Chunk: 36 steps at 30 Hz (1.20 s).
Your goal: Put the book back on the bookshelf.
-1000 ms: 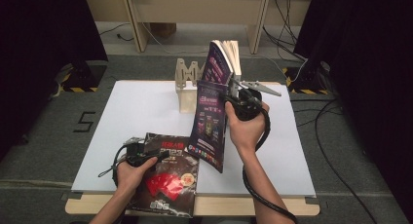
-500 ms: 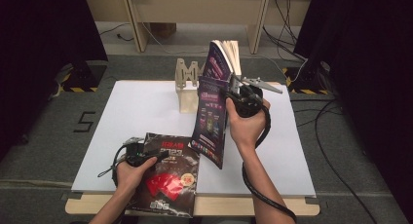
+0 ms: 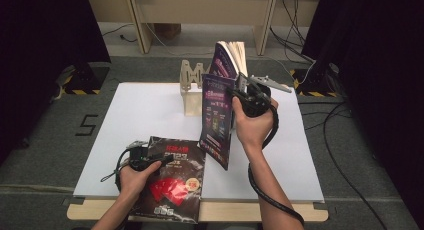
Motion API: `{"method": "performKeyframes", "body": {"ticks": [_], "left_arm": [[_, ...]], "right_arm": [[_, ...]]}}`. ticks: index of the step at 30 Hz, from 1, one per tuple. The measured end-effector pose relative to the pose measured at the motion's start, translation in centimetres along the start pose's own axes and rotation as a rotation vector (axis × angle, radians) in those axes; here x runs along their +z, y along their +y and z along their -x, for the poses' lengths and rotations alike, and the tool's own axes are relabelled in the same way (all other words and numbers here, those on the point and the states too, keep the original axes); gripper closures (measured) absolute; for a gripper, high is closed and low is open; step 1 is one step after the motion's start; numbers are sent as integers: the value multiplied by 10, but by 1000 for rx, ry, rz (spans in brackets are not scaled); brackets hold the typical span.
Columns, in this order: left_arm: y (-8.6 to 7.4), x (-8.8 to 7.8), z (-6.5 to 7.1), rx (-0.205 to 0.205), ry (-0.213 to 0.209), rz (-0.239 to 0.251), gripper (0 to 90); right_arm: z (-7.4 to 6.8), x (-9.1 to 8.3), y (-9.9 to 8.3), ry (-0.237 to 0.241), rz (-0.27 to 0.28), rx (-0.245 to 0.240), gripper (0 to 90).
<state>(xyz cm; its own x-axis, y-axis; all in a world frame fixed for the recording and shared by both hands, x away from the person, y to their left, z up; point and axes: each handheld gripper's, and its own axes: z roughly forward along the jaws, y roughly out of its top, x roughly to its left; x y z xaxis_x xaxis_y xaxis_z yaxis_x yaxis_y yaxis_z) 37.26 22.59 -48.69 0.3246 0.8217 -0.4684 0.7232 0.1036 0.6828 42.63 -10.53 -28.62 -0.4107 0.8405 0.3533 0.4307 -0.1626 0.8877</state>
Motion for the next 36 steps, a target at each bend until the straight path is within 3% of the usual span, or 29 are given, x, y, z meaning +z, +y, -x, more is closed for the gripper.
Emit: {"method": "performKeyframes", "body": {"ticks": [36], "left_arm": [[-1, 1, -1, -2, -1, -3, 397]], "right_arm": [[1, 6, 14, -18, 46, 9, 844]]}}
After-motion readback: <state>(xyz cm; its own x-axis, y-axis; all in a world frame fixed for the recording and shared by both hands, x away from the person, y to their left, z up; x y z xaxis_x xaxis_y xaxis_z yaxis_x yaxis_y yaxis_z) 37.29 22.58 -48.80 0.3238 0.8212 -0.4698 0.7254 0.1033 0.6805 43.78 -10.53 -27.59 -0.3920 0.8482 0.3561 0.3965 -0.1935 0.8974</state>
